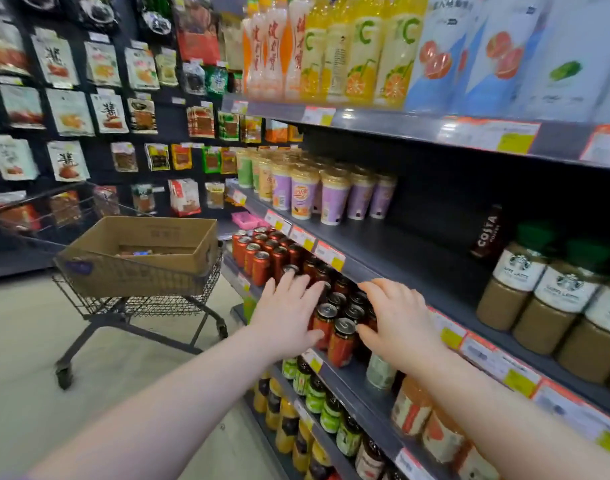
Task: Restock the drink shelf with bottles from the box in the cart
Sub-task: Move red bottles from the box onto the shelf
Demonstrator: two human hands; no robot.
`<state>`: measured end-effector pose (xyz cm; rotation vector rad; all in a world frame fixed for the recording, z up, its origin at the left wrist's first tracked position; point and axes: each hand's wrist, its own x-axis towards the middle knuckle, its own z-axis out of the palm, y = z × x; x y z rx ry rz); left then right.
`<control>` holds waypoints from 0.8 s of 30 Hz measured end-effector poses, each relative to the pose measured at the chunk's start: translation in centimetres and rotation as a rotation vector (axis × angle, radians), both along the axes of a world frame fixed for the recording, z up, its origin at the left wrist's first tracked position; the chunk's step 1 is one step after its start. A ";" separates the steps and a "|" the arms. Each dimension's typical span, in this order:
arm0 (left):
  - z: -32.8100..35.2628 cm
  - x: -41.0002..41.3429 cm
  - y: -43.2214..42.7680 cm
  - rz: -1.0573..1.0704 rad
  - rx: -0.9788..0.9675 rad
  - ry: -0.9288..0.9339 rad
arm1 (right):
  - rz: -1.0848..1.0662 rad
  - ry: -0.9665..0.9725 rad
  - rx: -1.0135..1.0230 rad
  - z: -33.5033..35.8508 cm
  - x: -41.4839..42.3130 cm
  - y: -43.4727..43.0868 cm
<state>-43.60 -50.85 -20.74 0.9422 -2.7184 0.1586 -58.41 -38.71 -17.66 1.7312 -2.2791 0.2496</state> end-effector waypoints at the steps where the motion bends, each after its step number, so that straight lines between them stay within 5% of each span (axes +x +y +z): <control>1: -0.3 1.4 -1.1 0.007 0.007 -0.007 | 0.008 -0.005 0.006 -0.2 1.2 -1.3; 15: -3.8 26.8 -16.8 0.320 0.125 -0.039 | 0.206 -0.123 0.148 -5.1 22.2 -22.4; 24: -7.4 34.4 -21.7 0.492 0.220 -0.044 | 0.337 -0.136 0.268 -8.3 28.8 -31.3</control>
